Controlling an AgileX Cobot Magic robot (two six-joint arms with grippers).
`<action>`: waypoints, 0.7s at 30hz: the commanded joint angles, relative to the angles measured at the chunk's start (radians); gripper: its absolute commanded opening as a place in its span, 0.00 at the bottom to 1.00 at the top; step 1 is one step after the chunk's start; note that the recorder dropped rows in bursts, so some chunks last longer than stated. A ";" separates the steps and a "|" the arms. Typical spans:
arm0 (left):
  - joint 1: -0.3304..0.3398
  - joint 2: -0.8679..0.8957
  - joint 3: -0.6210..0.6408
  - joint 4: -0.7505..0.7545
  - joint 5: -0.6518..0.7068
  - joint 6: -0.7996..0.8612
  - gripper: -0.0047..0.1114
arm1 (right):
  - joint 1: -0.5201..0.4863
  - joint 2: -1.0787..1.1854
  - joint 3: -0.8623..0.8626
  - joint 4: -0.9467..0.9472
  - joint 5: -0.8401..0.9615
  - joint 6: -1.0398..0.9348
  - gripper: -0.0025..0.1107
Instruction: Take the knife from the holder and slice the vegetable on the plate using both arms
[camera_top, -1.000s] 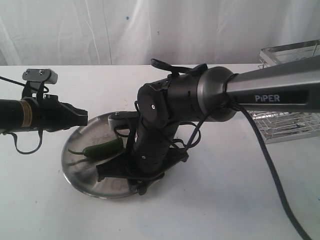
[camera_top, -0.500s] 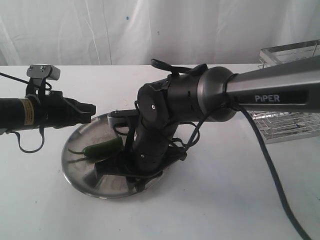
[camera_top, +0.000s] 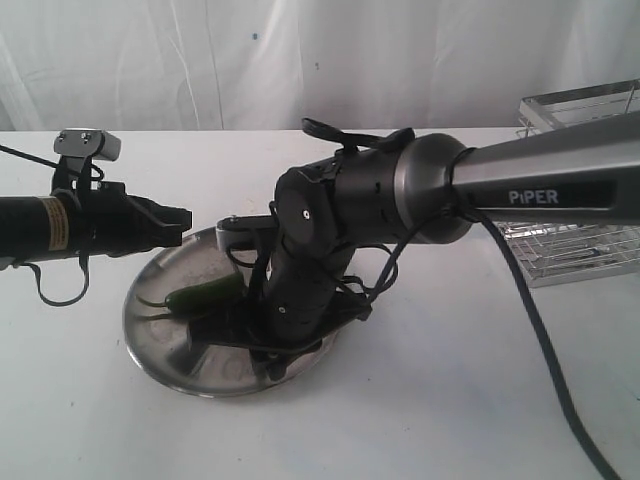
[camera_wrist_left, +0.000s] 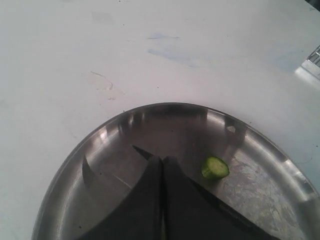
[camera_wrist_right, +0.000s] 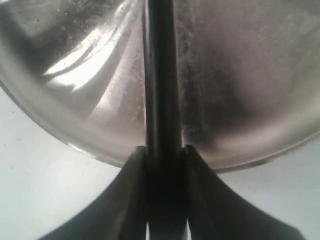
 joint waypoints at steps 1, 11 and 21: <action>-0.001 -0.003 -0.002 0.003 -0.007 0.004 0.04 | -0.006 0.029 0.003 -0.011 -0.005 0.008 0.02; -0.001 -0.003 -0.002 0.001 -0.016 0.023 0.04 | -0.006 0.035 0.003 -0.011 -0.026 0.008 0.02; -0.001 0.087 -0.002 -0.121 -0.170 0.076 0.04 | -0.006 0.035 0.003 -0.009 -0.024 0.008 0.02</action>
